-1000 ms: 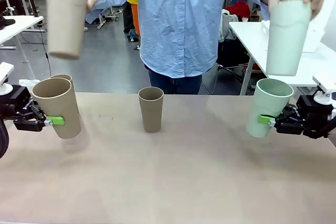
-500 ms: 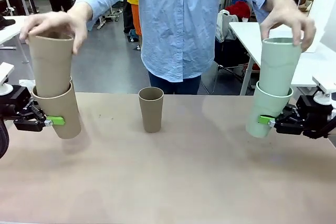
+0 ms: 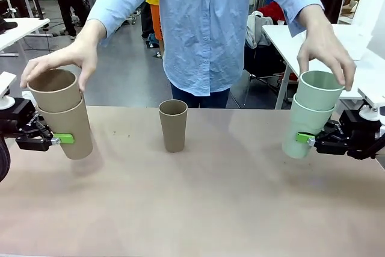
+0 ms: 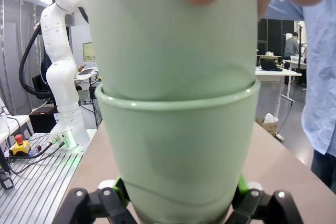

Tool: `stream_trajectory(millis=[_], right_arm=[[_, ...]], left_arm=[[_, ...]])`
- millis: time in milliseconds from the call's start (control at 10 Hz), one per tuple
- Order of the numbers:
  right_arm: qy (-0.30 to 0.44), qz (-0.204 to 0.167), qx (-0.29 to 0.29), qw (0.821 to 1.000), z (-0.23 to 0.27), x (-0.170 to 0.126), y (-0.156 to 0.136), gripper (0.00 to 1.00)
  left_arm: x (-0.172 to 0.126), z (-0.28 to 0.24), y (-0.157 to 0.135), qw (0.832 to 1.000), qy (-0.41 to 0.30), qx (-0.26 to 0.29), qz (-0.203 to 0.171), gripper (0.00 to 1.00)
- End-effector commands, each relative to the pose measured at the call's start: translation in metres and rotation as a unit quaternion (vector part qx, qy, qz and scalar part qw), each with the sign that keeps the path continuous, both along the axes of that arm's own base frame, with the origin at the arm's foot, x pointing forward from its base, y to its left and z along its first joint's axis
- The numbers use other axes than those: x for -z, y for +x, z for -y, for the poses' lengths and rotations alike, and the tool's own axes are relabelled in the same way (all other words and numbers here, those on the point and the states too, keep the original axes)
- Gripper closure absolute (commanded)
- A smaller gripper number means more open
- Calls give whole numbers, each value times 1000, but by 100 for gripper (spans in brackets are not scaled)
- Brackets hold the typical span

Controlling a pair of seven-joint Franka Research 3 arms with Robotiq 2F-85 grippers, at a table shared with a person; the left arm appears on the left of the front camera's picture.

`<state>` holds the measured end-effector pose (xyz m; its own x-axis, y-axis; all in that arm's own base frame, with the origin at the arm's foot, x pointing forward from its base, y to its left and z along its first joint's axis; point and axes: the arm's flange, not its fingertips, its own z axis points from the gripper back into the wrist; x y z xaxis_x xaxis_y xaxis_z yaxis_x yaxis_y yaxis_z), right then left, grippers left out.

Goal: Stack the cups and store them in the basket.
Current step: Place the stack of Reusable plastic cups into the Pantry Basket.

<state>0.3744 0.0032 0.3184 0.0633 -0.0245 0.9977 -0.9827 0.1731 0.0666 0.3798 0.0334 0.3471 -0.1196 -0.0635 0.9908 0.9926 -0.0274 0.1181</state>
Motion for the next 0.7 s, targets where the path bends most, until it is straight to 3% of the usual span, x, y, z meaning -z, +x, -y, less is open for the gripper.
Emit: stream_trajectory(millis=[0, 600], right_arm=[[-1, 5, 1, 1000, 1, -4, 0, 15], [-1, 5, 1, 1000, 1, -4, 0, 15]], left_arm=[[-5, 2, -3, 1000, -1, 0, 5, 15], [-5, 2, -3, 1000, -1, 0, 5, 15]])
